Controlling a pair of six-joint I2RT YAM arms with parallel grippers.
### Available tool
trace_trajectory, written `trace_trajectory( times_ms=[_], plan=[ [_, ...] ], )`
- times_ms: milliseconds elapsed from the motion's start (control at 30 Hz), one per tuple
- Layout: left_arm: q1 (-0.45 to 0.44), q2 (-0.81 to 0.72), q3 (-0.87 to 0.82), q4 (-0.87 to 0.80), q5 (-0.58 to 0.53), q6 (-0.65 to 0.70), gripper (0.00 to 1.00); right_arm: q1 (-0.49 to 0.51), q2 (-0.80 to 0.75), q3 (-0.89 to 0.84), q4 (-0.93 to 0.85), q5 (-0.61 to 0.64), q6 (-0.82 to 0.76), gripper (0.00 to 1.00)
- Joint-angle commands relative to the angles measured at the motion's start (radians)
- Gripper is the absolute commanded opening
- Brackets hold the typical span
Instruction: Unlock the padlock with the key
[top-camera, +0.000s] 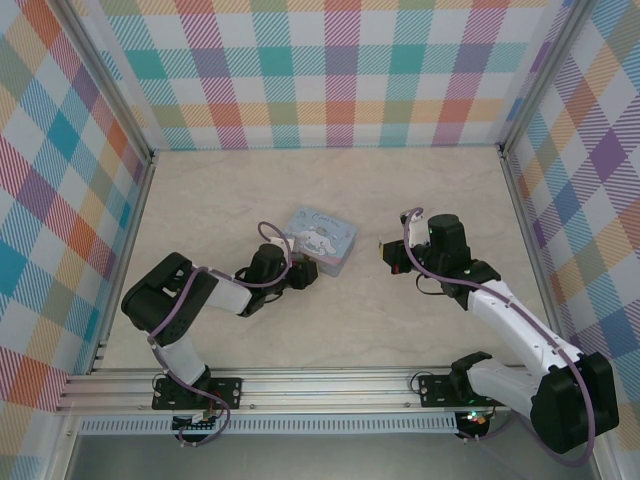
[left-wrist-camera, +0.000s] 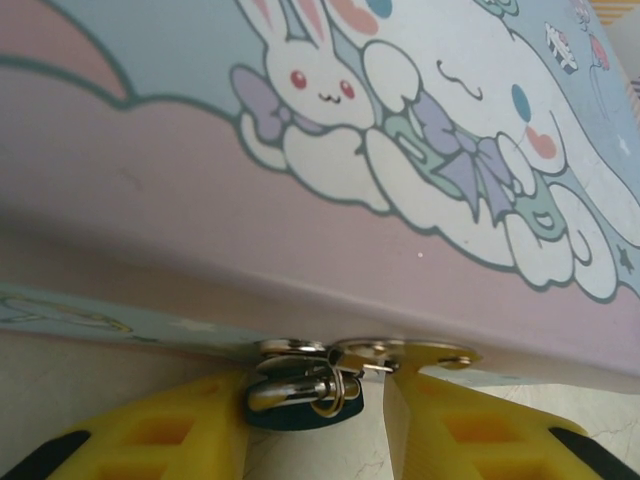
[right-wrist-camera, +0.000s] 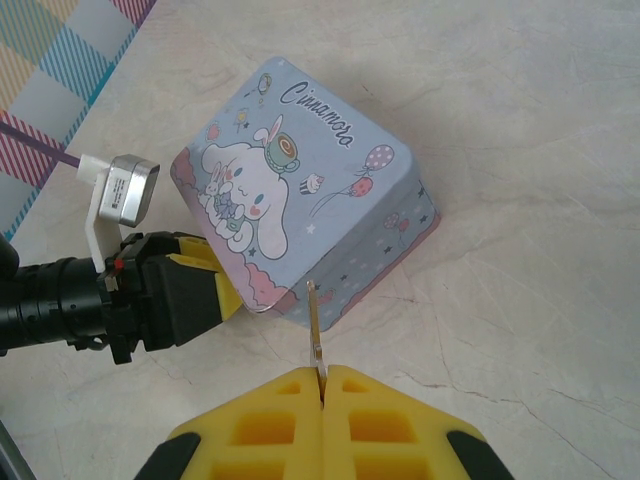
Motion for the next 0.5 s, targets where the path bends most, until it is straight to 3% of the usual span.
trace_trajectory(
  times_ms=[0,467],
  plan=[
    [-0.031,0.042,0.015,-0.090,-0.012,-0.015,0.40,-0.005,-0.014,-0.007,0.020,-0.014,-0.006,0.02],
    [-0.059,0.049,0.067,-0.179,-0.059,-0.007,0.31,-0.005,-0.021,-0.013,0.021,-0.013,-0.004,0.02]
  ],
)
